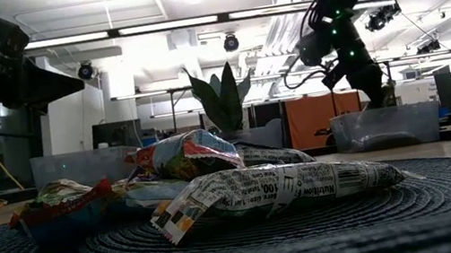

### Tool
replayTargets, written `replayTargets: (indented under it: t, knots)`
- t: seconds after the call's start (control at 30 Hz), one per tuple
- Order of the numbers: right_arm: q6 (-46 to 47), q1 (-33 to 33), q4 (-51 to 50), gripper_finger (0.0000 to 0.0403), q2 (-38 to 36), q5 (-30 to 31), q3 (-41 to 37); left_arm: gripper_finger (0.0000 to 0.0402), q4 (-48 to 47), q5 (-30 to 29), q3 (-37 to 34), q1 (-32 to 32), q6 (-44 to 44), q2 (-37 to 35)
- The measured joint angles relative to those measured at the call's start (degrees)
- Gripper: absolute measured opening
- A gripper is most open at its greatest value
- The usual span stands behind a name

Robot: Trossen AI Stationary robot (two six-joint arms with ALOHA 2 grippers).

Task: Pick and place Granola Bars by type
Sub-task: Put the yellow granola bar into the right black bin

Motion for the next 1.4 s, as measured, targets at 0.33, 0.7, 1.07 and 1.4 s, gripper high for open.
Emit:
replayTargets:
  t: [0.33, 0.7, 1.07, 1.4]
  knots:
    - [-0.03, -0.31, -1.22, 0.0129, 0.0, -1.2, 0.0, 0.0001, 0.01, -0.01, -0.01, 0.0, 0.0, 0.01]
    - [3.57, 0.25, -3.24, 0.0188, -2.26, -1.63, 0.0, 0.0001, 0.0, -0.02, 0.01, 0.0, -0.01, 0.02]
    - [7.96, 3.17, -3.56, 0.0195, -13.01, -14.06, 0.0, 0.0001, 0.0, 0.0, -0.01, 0.0, -0.01, 0.0]
    - [13.23, 9.48, -1.79, 0.0195, -22.9, -27.92, 0.0, 0.0001, 0.0, 0.0, -0.01, 0.0, -0.01, 0.02]
